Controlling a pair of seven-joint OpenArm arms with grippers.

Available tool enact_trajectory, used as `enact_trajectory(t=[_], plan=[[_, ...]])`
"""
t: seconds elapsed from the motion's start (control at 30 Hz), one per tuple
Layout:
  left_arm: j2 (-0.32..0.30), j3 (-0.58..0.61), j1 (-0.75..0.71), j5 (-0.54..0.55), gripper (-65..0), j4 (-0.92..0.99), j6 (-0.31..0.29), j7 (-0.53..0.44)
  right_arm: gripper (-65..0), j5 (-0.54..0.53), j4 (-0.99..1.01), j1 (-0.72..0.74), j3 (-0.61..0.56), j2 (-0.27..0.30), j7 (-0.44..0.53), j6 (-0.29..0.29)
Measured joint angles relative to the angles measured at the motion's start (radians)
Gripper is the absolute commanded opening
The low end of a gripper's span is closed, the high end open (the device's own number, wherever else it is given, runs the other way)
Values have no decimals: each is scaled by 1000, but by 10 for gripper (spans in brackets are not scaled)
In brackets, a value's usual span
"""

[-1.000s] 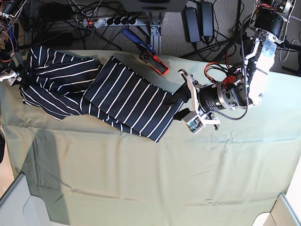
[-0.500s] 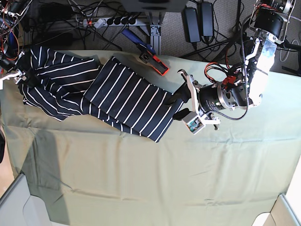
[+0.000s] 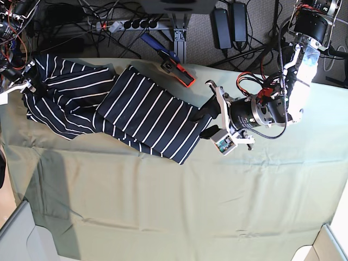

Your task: Fold the T-shirt properly

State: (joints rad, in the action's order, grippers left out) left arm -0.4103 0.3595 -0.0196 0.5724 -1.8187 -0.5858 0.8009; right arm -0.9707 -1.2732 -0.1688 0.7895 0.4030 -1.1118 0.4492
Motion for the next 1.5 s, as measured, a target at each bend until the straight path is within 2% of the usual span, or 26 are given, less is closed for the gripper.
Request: enact_trajectory(t=[0.3, 0.4, 0.5, 0.6, 0.7, 0.93, 1.1, 1.27, 1.37, 1.5], plan=[[0, 0, 0, -56, -341, 0, 0, 0, -650, 36, 2, -3, 1, 150, -3, 2], [0, 0, 0, -56, -341, 1, 0, 0, -650, -31, 1, -2, 1, 174, -46, 2], [0, 0, 0, -62, -341, 40, 0, -35, -650, -98, -19, 0, 2, 171, -89, 3], [0, 0, 0, -105, -341, 117, 0, -85, -650, -170, -76, 0, 2, 147, -117, 11], [0, 0, 0, -126, -341, 196, 0, -117, -650, -214, -177, 0, 2, 99, -120, 18], [0, 0, 0, -136, -341, 250, -1, -159, -650, -201, -495, 0, -101, -56, -123, 21], [20, 0, 0, -136, -341, 251, -1, -163, -650, -126, -676, 3, -268, -153, -86, 23], [28, 0, 0, -134, -341, 251, -1, -154, -650, -21, -740, 3, -422, -230, -14, 23], [28, 0, 0, -134, -341, 251, -2, -151, -650, 76, -739, 8, -499, -261, 38, 23], [28, 0, 0, -120, -341, 251, -2, -151, -650, 183, -735, 26, -601, -265, 102, 23]])
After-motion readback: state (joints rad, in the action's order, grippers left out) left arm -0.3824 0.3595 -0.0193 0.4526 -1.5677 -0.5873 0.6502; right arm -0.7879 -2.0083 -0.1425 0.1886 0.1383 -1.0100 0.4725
